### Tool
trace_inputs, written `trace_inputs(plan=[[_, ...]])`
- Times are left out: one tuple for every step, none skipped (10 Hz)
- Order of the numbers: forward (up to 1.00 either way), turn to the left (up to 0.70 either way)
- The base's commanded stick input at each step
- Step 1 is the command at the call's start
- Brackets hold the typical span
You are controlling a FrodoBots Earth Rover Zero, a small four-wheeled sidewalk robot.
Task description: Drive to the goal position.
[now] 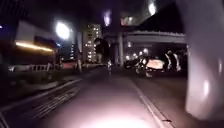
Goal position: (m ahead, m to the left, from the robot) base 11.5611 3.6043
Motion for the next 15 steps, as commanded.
trace_inputs(plan=[[0.45, 0.00], [0.45, 0.00], [0.45, 0.00], [0.45, 0.00], [0.45, 0.00], [0.45, 0.00], [0.45, 0.00], [0.45, 0.00], [0.45, 0.00], [0.45, 0.00], [0.45, 0.00], [0.45, 0.00], [0.45, 0.00], [0.45, 0.00], [0.45, 0.00]])
